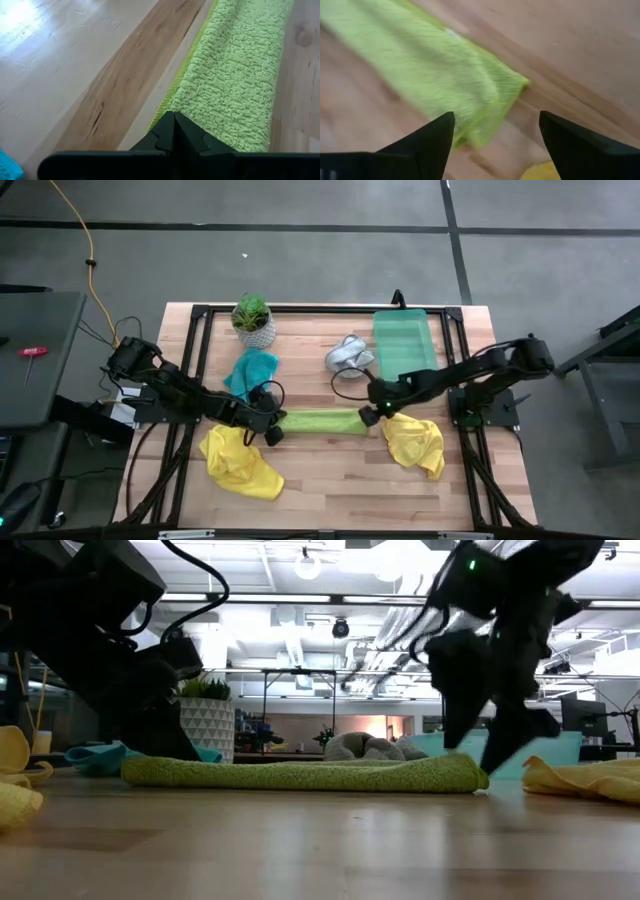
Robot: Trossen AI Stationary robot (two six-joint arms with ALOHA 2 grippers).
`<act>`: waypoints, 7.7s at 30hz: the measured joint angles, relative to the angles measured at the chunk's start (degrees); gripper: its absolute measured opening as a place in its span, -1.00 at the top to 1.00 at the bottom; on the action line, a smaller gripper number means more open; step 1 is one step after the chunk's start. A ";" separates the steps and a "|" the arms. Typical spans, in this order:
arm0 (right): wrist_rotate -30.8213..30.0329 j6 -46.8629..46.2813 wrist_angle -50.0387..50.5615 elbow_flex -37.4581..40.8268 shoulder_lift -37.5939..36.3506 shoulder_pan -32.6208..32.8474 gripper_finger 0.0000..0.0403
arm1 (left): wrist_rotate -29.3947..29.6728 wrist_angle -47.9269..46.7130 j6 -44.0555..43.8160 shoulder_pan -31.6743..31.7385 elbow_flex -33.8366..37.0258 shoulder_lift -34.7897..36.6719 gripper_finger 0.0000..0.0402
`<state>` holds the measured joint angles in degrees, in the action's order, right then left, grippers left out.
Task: Fold microfiber towels
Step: Fold the green microfiber cloth, then put the folded green microfiber cloth into the green bin
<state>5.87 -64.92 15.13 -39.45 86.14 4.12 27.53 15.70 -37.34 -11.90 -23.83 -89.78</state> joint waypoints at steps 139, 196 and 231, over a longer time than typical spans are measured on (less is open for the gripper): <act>-5.50 40.61 3.83 -21.40 13.87 1.29 0.91 | -3.73 -5.25 21.42 0.45 -16.40 5.86 1.00; 8.42 16.93 -10.32 -11.80 12.11 -8.53 0.19 | -8.35 -31.34 11.68 -0.24 -13.52 7.82 1.00; 9.04 4.87 -27.16 -11.89 22.15 -3.78 -0.44 | -13.42 2.97 3.45 0.24 -7.06 -8.83 1.00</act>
<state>14.91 -60.05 -12.04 -51.33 108.29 0.34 14.11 18.68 -33.89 -11.66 -30.89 -98.61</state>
